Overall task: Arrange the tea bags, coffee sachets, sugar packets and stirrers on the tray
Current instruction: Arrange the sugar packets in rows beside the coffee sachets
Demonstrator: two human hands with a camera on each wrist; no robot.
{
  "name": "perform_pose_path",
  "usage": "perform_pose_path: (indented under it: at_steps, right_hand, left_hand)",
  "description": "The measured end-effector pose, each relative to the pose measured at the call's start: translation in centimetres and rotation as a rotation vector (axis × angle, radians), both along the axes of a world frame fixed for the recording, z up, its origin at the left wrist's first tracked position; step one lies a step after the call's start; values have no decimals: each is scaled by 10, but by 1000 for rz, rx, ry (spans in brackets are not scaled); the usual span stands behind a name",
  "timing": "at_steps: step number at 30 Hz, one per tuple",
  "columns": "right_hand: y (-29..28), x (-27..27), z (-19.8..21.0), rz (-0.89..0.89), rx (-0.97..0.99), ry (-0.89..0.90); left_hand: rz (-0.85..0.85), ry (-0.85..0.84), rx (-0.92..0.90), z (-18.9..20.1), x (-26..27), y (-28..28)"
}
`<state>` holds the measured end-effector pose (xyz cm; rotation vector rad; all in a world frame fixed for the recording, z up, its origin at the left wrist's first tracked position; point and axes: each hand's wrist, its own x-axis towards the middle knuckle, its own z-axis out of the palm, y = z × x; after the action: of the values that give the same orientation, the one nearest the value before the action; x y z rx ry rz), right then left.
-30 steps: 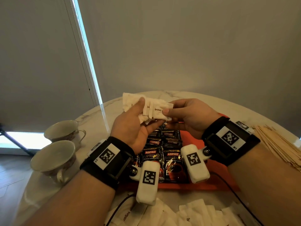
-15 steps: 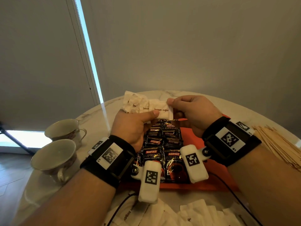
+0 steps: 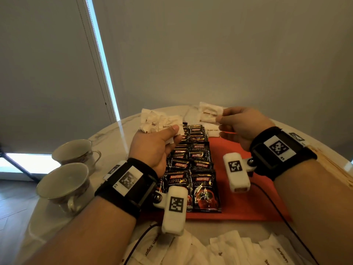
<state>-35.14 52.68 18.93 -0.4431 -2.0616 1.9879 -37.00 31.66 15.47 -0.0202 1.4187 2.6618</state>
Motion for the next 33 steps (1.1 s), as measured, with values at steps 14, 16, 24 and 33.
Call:
perform_pose_path:
  at_steps: [14, 16, 24, 33]
  right_hand:
    - [47, -55, -41, -119, 358, -421]
    - [46, -60, -41, -111, 370, -440]
    - [69, -69, -54, -83, 204, -351]
    - [39, -55, -46, 0, 150, -440]
  left_hand:
    - [-8, 3, -20, 0, 1, 1]
    - [-11, -1, -25, -2, 0, 1]
    - [-14, 7, -42, -5, -2, 3]
    - [-35, -17, -23, -2, 3, 6]
